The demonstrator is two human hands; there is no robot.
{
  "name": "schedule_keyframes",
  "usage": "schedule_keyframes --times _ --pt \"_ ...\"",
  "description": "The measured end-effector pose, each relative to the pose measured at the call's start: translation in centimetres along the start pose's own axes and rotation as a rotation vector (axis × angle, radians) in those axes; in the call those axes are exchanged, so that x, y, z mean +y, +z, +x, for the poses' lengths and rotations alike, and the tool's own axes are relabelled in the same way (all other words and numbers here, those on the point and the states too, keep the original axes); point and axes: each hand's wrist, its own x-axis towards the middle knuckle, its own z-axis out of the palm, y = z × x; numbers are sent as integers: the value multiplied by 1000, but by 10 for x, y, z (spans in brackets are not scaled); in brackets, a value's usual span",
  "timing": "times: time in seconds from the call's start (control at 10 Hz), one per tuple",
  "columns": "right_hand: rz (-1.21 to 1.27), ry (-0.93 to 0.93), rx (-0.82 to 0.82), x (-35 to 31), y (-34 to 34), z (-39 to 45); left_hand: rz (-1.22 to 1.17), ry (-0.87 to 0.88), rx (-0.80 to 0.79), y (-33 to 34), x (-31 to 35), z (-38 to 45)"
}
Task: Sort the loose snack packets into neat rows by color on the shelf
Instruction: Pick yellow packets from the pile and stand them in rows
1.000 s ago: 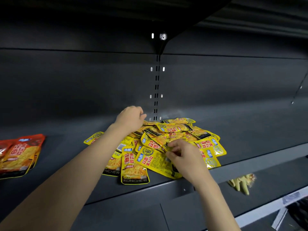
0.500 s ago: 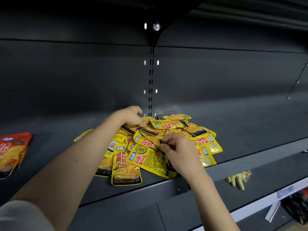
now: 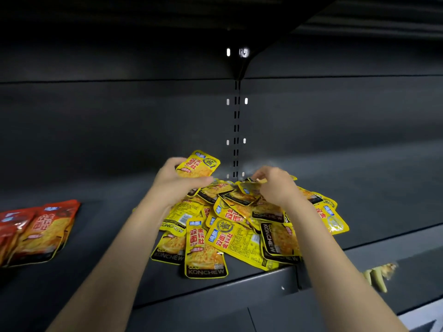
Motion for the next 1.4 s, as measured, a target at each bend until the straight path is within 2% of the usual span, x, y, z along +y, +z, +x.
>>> schedule_keyframes --times 0.1,0.2,0.3,0.4,0.6,0.7,0.8,0.9,1.0,1.1,1.2,1.3,1.4 --pt "-200 -11 -168 3 6 17 -215 -48 -19 -7 -7 -20" --pt "-379 52 -279 6 11 25 -324 -58 -6 -12 -12 -37" --pt "-454 79 -315 3 9 25 -403 -90 33 -18 -20 -51" --pt "-534 79 -264 0 11 23 -462 -112 32 -24 -28 -62" --pt "-594 41 -14 -21 12 13 -495 -106 39 -36 -31 -71" --pt "-512 35 73 -39 11 9 -509 -114 84 -53 -35 -74" --pt "-318 33 127 -66 15 2 -556 -133 186 -79 -44 -75" --pt "-85 -96 172 -102 29 -7 -642 -201 348 -113 -52 -69" --pt "184 -180 161 -142 48 -22 -688 -249 436 -148 -59 -67" --pt "379 -177 118 -177 72 -29 -702 -250 440 -176 -66 -70" --pt "473 -127 5 -201 100 -29 -691 -219 358 -204 -83 -76" --pt "492 -69 -93 -214 129 -24 -685 -179 329 -215 -85 -80" --pt "512 4 -184 -222 151 -16 -709 -209 390 -222 -84 -84"
